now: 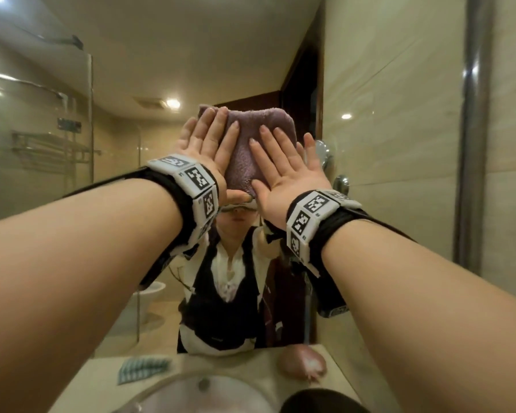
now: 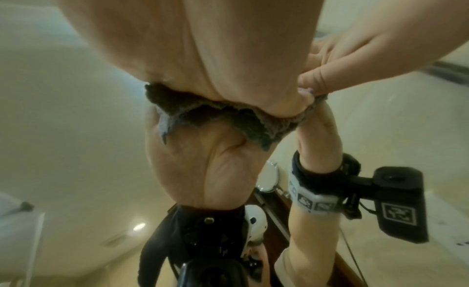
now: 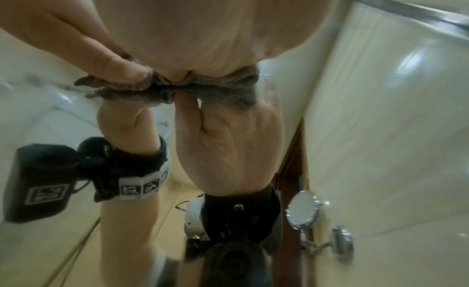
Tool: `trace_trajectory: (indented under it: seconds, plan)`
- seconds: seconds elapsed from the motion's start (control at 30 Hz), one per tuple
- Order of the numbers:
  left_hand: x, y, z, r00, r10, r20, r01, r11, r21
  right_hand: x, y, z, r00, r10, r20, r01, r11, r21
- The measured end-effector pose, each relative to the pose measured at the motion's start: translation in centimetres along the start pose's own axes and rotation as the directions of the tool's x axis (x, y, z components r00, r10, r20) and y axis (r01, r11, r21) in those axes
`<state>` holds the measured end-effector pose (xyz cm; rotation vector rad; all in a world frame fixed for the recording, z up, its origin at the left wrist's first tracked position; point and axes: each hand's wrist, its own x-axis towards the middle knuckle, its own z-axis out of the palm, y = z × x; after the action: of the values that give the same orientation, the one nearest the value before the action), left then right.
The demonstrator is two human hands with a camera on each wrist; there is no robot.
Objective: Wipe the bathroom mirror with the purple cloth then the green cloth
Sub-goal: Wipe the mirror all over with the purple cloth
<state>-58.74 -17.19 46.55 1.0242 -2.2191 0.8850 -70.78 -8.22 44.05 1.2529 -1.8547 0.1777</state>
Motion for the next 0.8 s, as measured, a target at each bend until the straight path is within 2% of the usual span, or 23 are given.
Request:
trace_trajectory:
  seconds: [0.1,0.23,0.4,0.53,0.67,0.8]
  plan:
    - [1.1,4.1,-1.2,0.998,0.056,-0.015,-0.056,0.998,0.011,-1.4,4.0,1.0,0.998,0.064,0.018,-0.063,0.996,-0.067]
    - [2.7,10.8,-3.1,0.991,0.129,-0.027,-0.127,0.991,0.039,-3.7,9.8,1.7,0.982,0.159,0.105,-0.145,0.981,-0.129]
    - [3.8,19.0,-5.6,0.98,0.199,-0.007,-0.197,0.977,0.084,-6.9,16.2,2.5,0.941,0.279,0.191,-0.241,0.95,-0.2]
    - [4.8,24.2,-7.5,0.97,0.241,-0.017,-0.239,0.968,0.08,-8.4,19.8,2.8,0.906,0.371,0.204,-0.316,0.913,-0.257]
    - [5.0,27.4,-8.6,0.966,0.257,-0.022,-0.253,0.96,0.119,-9.2,21.4,3.2,0.892,0.404,0.205,-0.346,0.9,-0.266]
    - [4.9,27.3,-8.3,0.971,0.238,-0.024,-0.233,0.964,0.128,-9.1,21.7,3.5,0.891,0.402,0.21,-0.35,0.904,-0.247]
